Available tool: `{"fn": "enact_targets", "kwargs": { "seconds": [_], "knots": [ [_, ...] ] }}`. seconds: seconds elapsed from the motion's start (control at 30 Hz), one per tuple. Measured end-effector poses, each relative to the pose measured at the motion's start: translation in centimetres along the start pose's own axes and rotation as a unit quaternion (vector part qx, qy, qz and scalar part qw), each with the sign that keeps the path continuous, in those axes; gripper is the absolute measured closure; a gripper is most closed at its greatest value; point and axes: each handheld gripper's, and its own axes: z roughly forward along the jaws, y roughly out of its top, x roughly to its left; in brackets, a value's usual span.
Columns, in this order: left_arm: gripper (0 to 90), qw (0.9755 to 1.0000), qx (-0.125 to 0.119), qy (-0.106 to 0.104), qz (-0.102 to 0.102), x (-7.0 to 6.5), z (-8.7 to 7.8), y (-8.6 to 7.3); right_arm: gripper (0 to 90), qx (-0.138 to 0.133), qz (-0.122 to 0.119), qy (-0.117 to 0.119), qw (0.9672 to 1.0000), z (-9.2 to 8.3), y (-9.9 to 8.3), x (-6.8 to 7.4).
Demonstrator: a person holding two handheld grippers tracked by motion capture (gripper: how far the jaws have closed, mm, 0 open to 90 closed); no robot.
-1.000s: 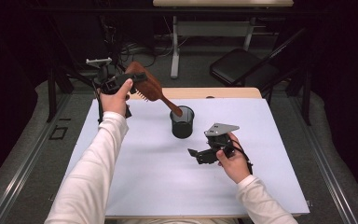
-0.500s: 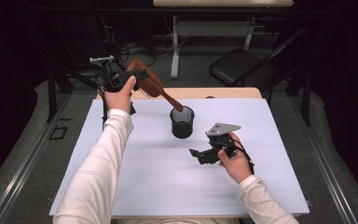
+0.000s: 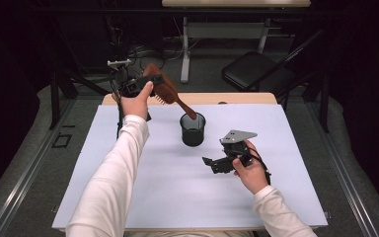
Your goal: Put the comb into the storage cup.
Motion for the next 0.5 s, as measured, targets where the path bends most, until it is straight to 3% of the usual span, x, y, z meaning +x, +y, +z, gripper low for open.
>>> {"fn": "enact_targets", "kwargs": {
  "seconds": [0.5],
  "knots": [
    [48.9, 0.9997, 0.018, 0.009, 0.014, -0.4, 1.5, -1.3, 8.7, -0.001, 0.000, -0.002, 1.0000, -0.1, 0.0, -0.2]
  ]
}}
